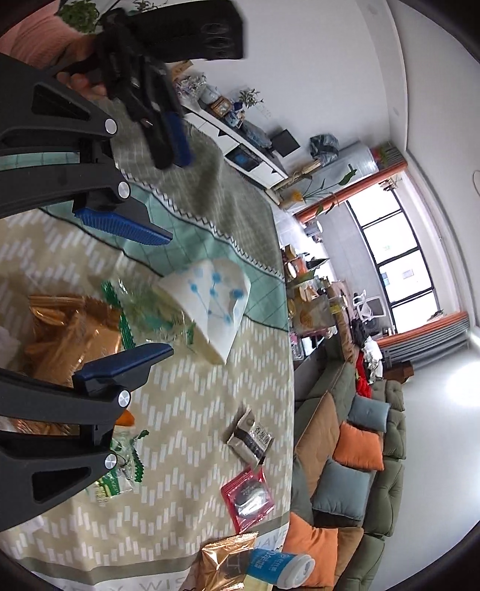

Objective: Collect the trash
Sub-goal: 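Grasp the white blue-dotted paper cup with the left tool, then grasp the clear green-trimmed plastic wrapper with the right tool while the left tool holds the cup, then carry cup and plastic wrapper to the teal bin and open both tools, then move both tools back over the trash on the bed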

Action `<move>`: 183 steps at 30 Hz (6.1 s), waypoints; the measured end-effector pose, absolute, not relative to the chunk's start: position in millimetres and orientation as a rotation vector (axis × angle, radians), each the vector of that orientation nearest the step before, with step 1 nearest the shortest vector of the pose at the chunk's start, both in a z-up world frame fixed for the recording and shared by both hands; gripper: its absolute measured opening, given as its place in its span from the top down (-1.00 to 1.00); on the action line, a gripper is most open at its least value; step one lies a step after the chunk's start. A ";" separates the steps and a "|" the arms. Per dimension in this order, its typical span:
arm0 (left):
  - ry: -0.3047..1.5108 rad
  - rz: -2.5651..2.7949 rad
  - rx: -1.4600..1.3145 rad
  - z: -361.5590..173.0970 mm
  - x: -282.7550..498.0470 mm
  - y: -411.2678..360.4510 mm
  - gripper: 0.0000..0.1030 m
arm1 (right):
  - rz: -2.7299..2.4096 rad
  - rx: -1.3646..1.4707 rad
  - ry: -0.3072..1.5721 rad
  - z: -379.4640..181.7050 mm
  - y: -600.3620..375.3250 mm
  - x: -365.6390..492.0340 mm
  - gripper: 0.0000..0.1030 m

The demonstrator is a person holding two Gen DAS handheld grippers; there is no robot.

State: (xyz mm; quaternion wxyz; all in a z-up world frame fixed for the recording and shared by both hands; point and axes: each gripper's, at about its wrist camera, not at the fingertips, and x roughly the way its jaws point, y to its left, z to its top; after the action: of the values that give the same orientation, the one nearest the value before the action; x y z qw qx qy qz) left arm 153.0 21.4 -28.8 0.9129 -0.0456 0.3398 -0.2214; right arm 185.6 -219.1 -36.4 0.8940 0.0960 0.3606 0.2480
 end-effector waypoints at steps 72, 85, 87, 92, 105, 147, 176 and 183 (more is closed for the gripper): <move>0.603 -0.168 -0.367 -15.4 38.5 195.2 0.74 | 0.872 0.132 0.734 -23.1 -97.4 148.8 0.84; 0.556 -0.027 -0.418 -11.8 -8.4 253.0 0.74 | 1.053 0.065 0.743 -18.9 -21.3 129.9 0.84; 0.550 -0.006 -0.424 -10.3 -13.9 258.6 0.74 | 1.076 0.054 0.742 -17.6 -11.5 129.3 0.84; 0.542 0.052 -0.444 -11.1 -26.6 277.9 0.74 | 1.128 0.022 0.743 -15.0 14.8 124.0 0.84; 0.555 0.164 -0.470 -24.5 -46.7 314.3 0.74 | 1.233 -0.010 0.773 -16.4 71.5 113.2 0.84; 0.696 0.320 -0.568 -83.4 -23.8 359.8 0.72 | 1.239 -0.086 0.975 -62.6 179.8 134.5 0.50; 0.551 0.172 -0.407 -36.5 -32.7 279.1 -0.40 | 1.153 -0.060 0.799 -25.8 68.3 117.5 -0.06; 0.575 0.098 -0.321 -36.5 -13.9 221.2 -0.69 | 1.035 0.003 0.740 -17.1 2.8 117.3 -0.19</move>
State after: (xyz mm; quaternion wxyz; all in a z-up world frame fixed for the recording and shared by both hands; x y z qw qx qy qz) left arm -13.9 221.2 -36.5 0.9452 -0.1574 0.2821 0.0479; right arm 117.3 2.8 -17.1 0.8044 0.0014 0.3454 0.4833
